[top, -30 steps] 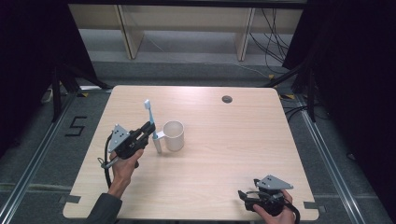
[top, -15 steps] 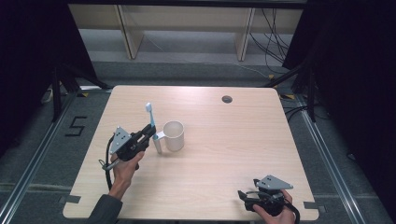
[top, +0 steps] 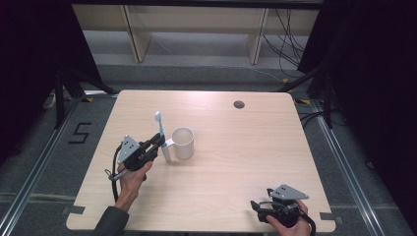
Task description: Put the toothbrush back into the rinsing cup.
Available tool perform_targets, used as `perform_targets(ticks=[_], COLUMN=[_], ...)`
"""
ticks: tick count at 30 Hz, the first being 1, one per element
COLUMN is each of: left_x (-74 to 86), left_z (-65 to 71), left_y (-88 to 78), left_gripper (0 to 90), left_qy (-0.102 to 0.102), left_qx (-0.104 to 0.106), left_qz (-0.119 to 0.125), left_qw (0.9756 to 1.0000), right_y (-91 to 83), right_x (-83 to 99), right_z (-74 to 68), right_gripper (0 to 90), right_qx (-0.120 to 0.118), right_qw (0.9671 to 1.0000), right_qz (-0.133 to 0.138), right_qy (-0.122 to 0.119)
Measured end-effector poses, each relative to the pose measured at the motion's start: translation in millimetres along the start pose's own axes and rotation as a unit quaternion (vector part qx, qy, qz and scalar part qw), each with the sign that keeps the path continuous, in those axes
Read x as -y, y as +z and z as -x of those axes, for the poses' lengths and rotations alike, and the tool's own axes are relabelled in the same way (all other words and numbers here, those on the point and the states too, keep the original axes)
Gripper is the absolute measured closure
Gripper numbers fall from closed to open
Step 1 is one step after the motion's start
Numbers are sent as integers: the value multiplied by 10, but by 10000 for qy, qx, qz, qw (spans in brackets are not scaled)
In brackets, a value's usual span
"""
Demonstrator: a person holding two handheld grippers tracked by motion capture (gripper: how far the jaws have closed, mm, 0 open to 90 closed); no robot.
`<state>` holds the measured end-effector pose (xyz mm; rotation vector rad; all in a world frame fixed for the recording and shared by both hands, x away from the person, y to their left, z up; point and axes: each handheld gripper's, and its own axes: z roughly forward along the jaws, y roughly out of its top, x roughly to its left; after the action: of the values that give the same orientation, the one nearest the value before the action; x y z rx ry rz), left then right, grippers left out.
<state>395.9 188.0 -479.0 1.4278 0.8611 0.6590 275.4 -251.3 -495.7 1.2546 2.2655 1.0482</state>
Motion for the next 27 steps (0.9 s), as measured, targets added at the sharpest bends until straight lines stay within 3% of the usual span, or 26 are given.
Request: perform_targets(ticks=[9, 19, 27], left_x=[6, -41, -96], left_z=[13, 62, 53], left_y=[-1, -20, -53], left_gripper=[754, 516, 459], left_qy=[48, 263, 224], left_qx=[14, -18, 34], left_qz=[-46, -259, -347], left_qw=[10000, 9993, 9991], right_y=[5, 3, 4], right_x=[-1, -1, -3], right_z=[15, 13, 12], right_gripper=[261, 261, 261], right_qx=[2, -3, -8], right_qw=[10000, 10000, 10000], right_qz=[40, 40, 17], right_qy=[-73, -68, -83])
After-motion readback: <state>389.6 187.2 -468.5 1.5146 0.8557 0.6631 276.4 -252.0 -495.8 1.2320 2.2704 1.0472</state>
